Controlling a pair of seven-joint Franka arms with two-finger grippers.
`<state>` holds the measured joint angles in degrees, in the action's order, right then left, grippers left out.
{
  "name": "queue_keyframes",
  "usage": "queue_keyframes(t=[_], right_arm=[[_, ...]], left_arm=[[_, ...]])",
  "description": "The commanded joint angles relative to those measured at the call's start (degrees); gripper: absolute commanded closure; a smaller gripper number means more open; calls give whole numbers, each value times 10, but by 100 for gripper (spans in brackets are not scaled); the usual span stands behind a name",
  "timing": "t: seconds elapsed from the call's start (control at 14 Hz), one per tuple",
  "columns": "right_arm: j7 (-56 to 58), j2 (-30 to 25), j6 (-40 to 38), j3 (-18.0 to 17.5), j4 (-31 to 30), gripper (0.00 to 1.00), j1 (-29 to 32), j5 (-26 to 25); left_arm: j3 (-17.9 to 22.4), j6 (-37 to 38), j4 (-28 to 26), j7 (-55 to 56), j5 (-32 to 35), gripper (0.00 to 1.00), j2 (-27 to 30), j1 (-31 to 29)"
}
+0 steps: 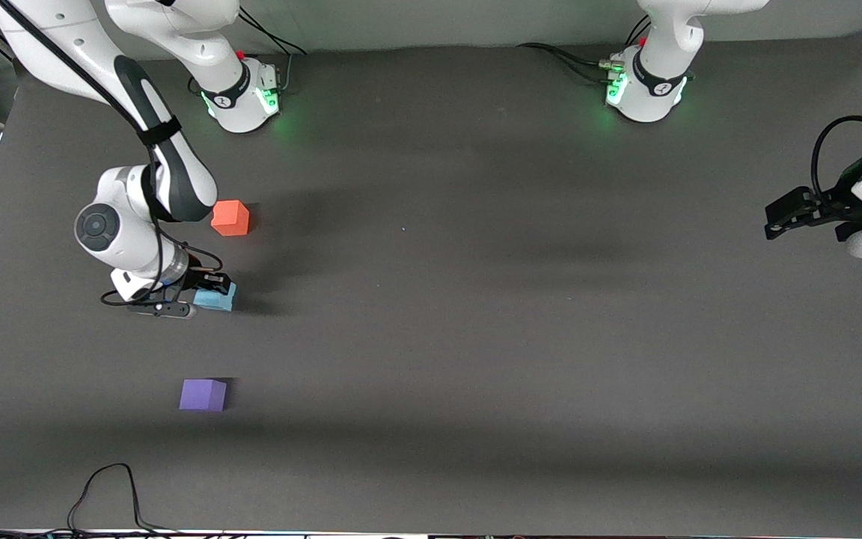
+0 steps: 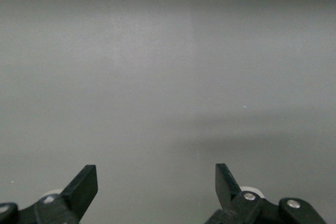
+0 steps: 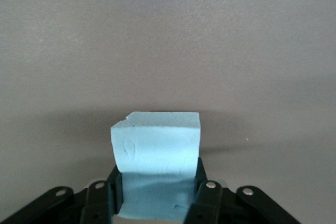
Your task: Place blue block between orange and purple blocks
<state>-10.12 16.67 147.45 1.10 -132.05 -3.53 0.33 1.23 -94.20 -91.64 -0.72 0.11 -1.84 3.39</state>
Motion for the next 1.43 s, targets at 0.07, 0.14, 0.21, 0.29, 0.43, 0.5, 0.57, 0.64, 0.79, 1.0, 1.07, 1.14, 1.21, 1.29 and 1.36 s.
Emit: queue_keyframes(t=[0.07, 0.14, 0.21, 0.29, 0.43, 0.5, 0.57, 0.64, 0.79, 1.0, 1.07, 1.14, 1.21, 1.29, 1.36], right_arm=[[21, 15, 38, 2, -10, 53, -2, 20], [21, 14, 36, 2, -10, 38, -2, 20], [20, 13, 35, 2, -10, 0, -2, 20], [19, 6, 29, 2, -9, 0, -2, 21], [16, -40, -14, 1, -7, 0, -3, 21], [12, -74, -49, 1, -2, 0, -4, 21], [12, -111, -90, 1, 7, 0, -5, 20], [12, -145, -134, 0, 18, 0, -6, 20], [13, -205, -230, -4, 56, 0, -6, 20], [20, -259, -361, -5, 140, 0, -7, 20], [17, -266, -395, -5, 168, 0, -6, 20], [12, -268, -436, -6, 197, 0, -6, 20], [12, -268, -474, -6, 229, 0, -6, 20], [12, -268, -502, -6, 252, 0, -6, 20], [13, -268, -522, -6, 268, 0, -6, 20]], left_arm=[[9, 7, 8, -8, 2, 0, -3, 10], [9, 7, 8, -8, 2, 0, -4, 10], [9, 7, 8, -8, 2, 0, -4, 10], [9, 7, 8, -9, 2, 0, -4, 10], [9, 7, 8, -9, 2, 0, -4, 8], [9, 7, 8, -9, 1, 0, -4, 8], [9, 7, 8, -9, 1, 0, -4, 9], [9, 7, 8, -9, 1, 0, -4, 9], [9, 7, 8, -9, 1, 0, -4, 9], [9, 8, 8, -9, 1, 0, -3, 9], [9, 9, 7, -9, 1, 0, -3, 9], [9, 9, 7, -9, 1, 0, -3, 9], [9, 9, 7, -9, 1, 0, -3, 9], [9, 10, 7, -9, 1, 0, -3, 9], [9, 10, 7, -9, 1, 0, -3, 9]])
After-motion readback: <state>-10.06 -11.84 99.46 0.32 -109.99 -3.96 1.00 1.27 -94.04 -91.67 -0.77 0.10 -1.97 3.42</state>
